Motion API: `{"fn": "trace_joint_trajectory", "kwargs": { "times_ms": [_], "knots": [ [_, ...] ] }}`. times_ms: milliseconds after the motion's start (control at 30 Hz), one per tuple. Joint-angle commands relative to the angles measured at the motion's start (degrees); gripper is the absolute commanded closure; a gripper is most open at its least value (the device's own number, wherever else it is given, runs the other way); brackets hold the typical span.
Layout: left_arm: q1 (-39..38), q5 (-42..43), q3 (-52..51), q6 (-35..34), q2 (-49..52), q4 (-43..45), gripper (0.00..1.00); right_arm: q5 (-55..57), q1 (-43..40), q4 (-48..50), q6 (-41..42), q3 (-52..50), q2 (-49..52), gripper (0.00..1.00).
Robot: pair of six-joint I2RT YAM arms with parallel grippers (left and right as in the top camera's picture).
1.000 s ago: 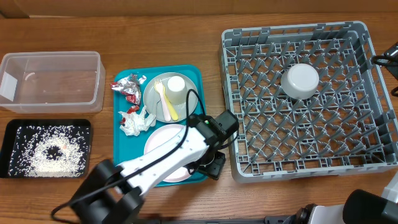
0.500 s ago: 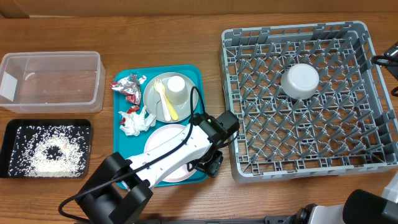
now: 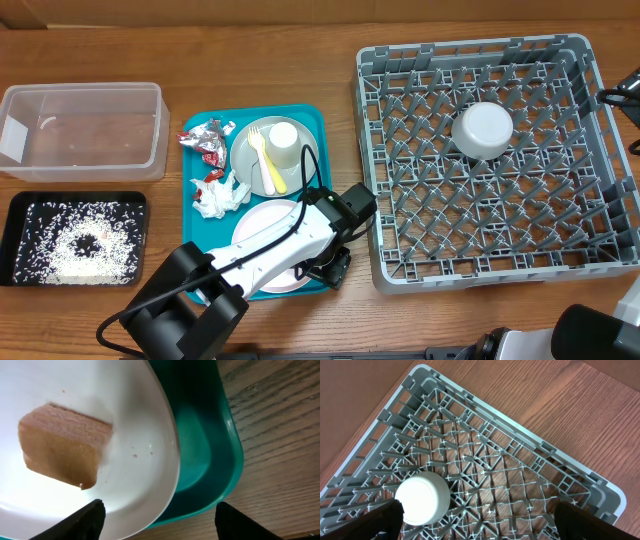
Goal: Sort waste into correct bins and load items into the dishwasher rack
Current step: 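Grasp the rim of the pink plate with the left gripper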
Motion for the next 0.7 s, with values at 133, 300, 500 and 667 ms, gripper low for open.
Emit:
{"fn": "trace_joint_trajectory", "kwargs": {
  "times_ms": [133,300,500,667],
  "knots": [
    [0.31,-2.14,-4.09,3.26,0.28,4.07,0.22,0.0,-0.22,0.22,0.48,-0.37,-0.42,0.0],
    [0.31,-2.05,-5.07,4.04,0.28,4.46,0.23,0.0,-0.22,0.22,0.48,-0.37,-0.42,0.0],
    [0.24,0.57,-5.07,7.61,0.28,5.88,0.26,0.0,-0.22,0.22,0.48,-0.37,-0.42,0.0],
    [0.22,5.14,-5.09,10.12,0.28,7.23,0.32,0.0,-0.22,0.22,0.48,-0.37,-0.42,0.0]
  ]
}}
